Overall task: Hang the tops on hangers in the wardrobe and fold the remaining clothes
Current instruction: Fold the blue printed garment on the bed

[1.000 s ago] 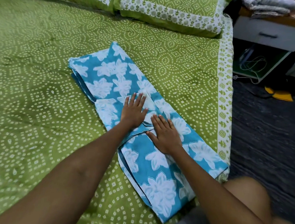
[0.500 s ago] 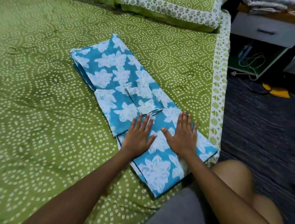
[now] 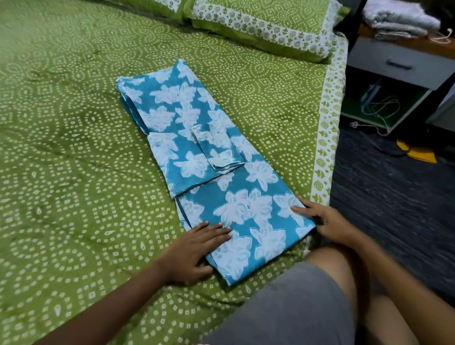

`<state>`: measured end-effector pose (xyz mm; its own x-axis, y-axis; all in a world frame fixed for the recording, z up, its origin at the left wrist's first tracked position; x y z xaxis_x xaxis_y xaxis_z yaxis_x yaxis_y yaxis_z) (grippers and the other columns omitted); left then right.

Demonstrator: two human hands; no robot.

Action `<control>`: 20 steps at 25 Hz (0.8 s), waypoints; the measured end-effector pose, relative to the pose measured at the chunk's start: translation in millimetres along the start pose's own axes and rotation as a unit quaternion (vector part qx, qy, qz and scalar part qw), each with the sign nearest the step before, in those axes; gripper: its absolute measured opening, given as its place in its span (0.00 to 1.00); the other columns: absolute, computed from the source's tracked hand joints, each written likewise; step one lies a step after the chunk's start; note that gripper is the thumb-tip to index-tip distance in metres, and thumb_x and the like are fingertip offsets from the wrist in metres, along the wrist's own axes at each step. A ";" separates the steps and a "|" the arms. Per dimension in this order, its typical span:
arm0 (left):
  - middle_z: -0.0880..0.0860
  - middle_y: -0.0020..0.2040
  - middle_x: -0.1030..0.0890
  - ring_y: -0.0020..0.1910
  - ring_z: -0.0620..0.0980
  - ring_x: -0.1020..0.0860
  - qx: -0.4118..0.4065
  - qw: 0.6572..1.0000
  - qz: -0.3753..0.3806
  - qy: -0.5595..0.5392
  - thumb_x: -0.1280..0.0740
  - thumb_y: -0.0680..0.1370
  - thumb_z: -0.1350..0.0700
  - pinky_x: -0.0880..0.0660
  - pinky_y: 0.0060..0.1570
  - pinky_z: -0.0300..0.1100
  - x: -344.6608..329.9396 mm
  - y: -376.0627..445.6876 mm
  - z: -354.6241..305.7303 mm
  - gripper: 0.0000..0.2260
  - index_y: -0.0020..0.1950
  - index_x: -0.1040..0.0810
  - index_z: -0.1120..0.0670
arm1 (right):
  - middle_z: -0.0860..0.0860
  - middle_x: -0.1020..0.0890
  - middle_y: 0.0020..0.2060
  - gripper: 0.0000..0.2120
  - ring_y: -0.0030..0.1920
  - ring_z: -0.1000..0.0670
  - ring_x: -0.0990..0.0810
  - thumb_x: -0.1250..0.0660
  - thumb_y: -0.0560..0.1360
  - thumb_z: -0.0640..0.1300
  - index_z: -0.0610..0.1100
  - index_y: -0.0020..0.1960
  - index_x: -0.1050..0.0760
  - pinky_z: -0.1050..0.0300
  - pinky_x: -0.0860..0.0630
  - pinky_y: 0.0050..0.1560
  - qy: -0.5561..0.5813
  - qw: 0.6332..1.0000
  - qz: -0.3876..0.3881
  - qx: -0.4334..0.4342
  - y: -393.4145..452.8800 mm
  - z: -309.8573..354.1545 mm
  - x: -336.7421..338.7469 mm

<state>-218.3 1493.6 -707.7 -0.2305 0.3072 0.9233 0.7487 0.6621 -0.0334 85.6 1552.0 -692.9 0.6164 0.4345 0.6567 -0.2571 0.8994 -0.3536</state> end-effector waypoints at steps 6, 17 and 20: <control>0.54 0.67 0.26 0.67 0.53 0.29 0.087 0.992 -0.088 0.032 0.40 0.72 0.52 0.43 0.70 0.47 3.8 11.4 -0.5 0.25 0.69 0.31 0.55 | 0.53 0.34 0.70 0.37 0.70 0.48 0.37 0.30 0.69 0.29 0.76 0.50 0.28 0.45 0.38 0.71 -0.043 0.997 -0.037 0.045 13.4 10.4 6.2; 0.37 0.68 0.32 0.67 0.35 0.34 0.150 0.970 -0.073 -0.178 0.40 0.77 0.54 0.42 0.68 0.30 34.4 -89.0 46.5 0.27 0.64 0.41 0.23 | 0.57 0.35 0.70 0.14 0.74 0.57 0.51 0.32 0.68 0.34 0.54 0.39 0.21 0.64 0.56 0.72 -0.012 0.984 0.112 0.140 -11.7 83.3 -57.5; 0.29 0.54 0.23 0.57 0.35 0.24 0.254 0.900 -0.135 -0.327 0.38 0.77 0.63 0.29 0.57 0.28 40.7 -103.8 45.7 0.26 0.53 0.25 0.26 | 0.46 0.20 0.59 0.08 0.65 0.51 0.27 0.32 0.70 0.33 0.42 0.45 0.19 0.70 0.42 0.67 0.036 0.985 0.138 0.098 -13.5 97.9 -62.8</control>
<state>-333.7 1468.6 -684.2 -0.8025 0.3141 0.5072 0.2674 0.9494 -0.1649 -22.5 1517.4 -664.2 0.5520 0.6655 0.5025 -0.5567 0.7427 -0.3722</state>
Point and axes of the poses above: each hand's wrist, its own y-axis towards the middle knuckle, its own x-axis out of the back of the hand, z = x × y, the point moved 6 cm from there along y, towards the middle knuckle
